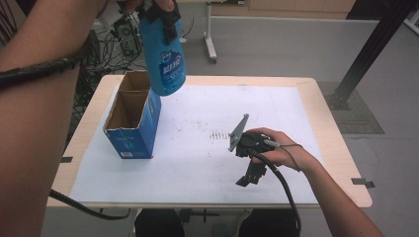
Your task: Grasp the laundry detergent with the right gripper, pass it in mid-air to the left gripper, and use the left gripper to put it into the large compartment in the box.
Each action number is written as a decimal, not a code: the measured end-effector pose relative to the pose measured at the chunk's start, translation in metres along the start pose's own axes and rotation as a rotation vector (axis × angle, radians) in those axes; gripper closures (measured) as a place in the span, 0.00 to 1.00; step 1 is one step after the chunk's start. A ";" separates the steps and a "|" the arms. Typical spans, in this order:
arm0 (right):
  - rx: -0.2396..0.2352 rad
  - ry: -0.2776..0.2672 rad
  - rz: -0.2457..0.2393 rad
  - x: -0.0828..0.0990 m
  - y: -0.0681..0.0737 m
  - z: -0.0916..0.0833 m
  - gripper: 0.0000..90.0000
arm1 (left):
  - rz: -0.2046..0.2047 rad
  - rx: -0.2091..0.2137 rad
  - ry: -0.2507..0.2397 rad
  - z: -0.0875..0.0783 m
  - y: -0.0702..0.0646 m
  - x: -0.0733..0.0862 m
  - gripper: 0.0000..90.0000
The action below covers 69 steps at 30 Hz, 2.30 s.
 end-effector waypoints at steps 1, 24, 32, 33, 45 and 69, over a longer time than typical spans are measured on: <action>0.001 0.003 0.005 0.000 0.000 0.000 0.04 | -0.012 -0.004 0.003 0.002 0.004 0.001 0.42; -0.004 -0.002 0.010 0.000 -0.004 0.002 0.04 | -0.445 -0.099 0.117 0.043 0.105 0.048 0.42; -0.006 -0.006 0.008 0.000 -0.005 0.003 0.04 | -0.494 -0.089 0.111 0.057 0.115 0.055 0.42; -0.005 -0.005 0.010 0.000 -0.005 0.003 0.04 | -0.502 -0.090 0.107 0.058 0.116 0.056 0.42; -0.005 0.003 0.010 -0.001 -0.006 0.005 0.04 | -0.527 -0.091 0.106 0.082 0.111 0.056 0.42; -0.005 0.004 0.014 -0.002 -0.005 0.008 0.04 | -0.525 -0.069 0.112 0.146 0.082 0.062 0.42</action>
Point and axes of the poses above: each handheld gripper's, and its own axes: z roughly forward along the jaws, x roughly out of its underside, y roughly to its left, the point moved 7 cm from there along z, roughly forward along the jaws, and after that the axes turned 13 degrees about -x, right-handed, at the moved point
